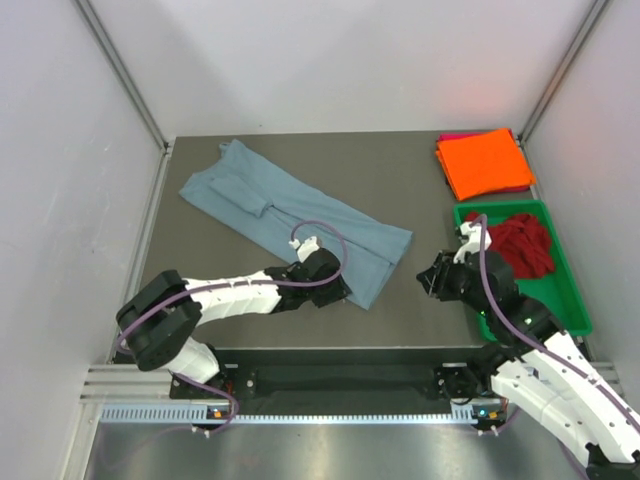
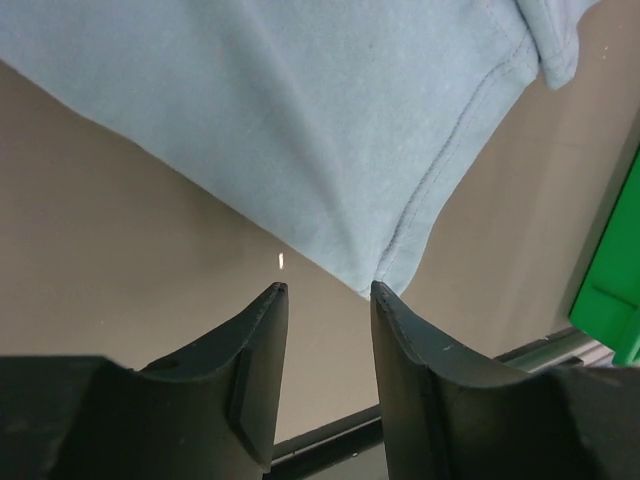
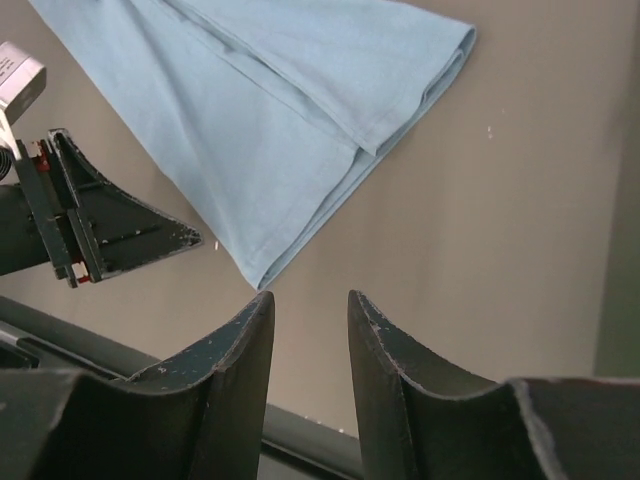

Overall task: Fold and stack the t-shirts
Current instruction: Fold the tshirt

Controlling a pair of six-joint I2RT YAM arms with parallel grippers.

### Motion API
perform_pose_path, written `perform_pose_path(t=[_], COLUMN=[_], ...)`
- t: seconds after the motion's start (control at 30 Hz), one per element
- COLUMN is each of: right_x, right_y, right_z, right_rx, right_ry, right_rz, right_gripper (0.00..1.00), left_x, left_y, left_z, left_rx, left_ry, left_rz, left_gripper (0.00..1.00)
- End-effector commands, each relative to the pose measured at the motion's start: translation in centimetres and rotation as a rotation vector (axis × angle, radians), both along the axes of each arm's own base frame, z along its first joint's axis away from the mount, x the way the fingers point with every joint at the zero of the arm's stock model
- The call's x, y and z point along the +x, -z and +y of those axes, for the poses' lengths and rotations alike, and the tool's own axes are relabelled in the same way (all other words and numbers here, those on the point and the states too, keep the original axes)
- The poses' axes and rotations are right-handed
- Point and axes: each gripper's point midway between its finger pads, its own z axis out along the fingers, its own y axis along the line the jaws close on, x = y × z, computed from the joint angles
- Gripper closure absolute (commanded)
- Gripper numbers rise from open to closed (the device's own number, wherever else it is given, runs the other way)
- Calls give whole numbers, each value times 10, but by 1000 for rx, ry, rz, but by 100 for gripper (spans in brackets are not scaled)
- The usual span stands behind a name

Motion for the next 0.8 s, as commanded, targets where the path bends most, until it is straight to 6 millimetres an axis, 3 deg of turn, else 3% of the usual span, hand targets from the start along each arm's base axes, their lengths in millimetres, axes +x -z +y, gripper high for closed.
perform_pose_path(t=[0.0,0.07,0.13,0.27,0.53,0.77], right_x=[-2,-3,-3,-1,-2,-5], right_y=[-9,-9,-9,-11,-16,-20], right_z=[-4,-4,-5,-4,-2,-4], right_rx=[37,47,49,45,69,67], right_ry=[35,38,41,43,36,30], right_rz=[-6,-11,-14,-14,-27,-33], right_gripper=[64,64,64,63,63,63], left_x=[15,12,17,17,3,-14], left_y=[-13,-4,-9,2,31,50], left_z=[-12,-8,-16,-20,-40,-30], left_rx=[-57,-51,-91,-59,-23,122], left_ry=[-80,-88,-89,-79,-40,-26], left_rz=[-68,-64,-86,-62,18,75], left_gripper=[56,55,55,55,57,67])
